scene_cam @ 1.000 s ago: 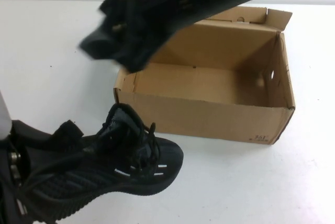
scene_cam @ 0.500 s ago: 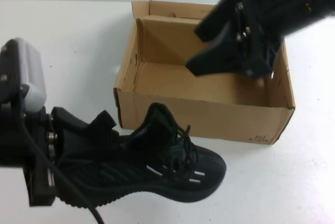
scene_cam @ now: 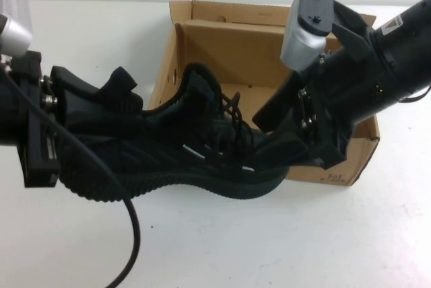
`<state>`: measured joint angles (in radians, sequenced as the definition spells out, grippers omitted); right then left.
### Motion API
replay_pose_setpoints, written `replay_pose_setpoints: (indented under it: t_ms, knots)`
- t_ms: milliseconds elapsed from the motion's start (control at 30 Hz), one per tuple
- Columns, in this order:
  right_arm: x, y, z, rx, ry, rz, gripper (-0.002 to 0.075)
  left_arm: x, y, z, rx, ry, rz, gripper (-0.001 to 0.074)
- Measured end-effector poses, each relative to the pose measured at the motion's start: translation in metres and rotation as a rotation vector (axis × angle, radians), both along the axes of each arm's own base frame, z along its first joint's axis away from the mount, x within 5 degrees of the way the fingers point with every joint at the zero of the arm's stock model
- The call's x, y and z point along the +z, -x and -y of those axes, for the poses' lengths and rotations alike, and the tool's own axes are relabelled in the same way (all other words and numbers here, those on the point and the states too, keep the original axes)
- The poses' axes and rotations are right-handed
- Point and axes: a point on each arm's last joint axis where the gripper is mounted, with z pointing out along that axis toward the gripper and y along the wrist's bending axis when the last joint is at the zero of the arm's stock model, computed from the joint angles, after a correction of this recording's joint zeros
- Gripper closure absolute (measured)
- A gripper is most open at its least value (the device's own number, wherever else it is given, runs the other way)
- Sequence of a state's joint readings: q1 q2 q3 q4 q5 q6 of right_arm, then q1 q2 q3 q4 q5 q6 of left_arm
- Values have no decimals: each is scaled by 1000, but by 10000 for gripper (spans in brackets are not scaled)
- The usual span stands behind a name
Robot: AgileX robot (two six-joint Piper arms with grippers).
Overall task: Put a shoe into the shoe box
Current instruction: Hand over the shoe, then place the shoe in the shoe box
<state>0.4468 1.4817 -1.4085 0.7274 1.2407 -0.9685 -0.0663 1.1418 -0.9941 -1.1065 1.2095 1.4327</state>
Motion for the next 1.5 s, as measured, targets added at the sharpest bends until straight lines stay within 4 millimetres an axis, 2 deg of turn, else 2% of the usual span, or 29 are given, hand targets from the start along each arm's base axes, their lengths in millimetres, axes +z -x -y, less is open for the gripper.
replay_pose_setpoints:
  t_ms: [267,367,700,833,900,967,1033,1100,1200,1300,1467,1500]
  knots:
    - [2,-4,-2,-27,-34,34,126,0,7,14,-56,12,-39,680]
    - [4,-1,-3,9,-52,32,115,0,12,21,-96,11,-40,680]
    - [9,2,-7,37,-124,11,130,3,13,25,-116,49,-25,680]
    - [9,3,-7,21,-126,-13,221,5,13,25,-119,68,-19,680]
    - [9,3,-7,7,-124,-28,329,6,13,26,-118,78,-17,680]
    - [9,2,-7,3,-123,-33,515,6,13,26,-118,83,-16,680]
    - [9,2,-7,3,-121,-32,634,6,13,26,-118,84,-16,681]
    - [9,2,-7,6,-121,-29,680,7,13,26,-116,88,-16,681]
    - [9,2,-7,6,-120,-28,701,6,13,26,-102,91,-46,679]
    - [9,2,-6,7,-115,-25,704,5,13,26,-67,98,-124,598]
    - [5,1,-4,7,-70,-5,706,4,12,24,22,98,-281,195]
    - [4,1,-3,4,-60,-4,706,3,11,24,35,99,-294,150]
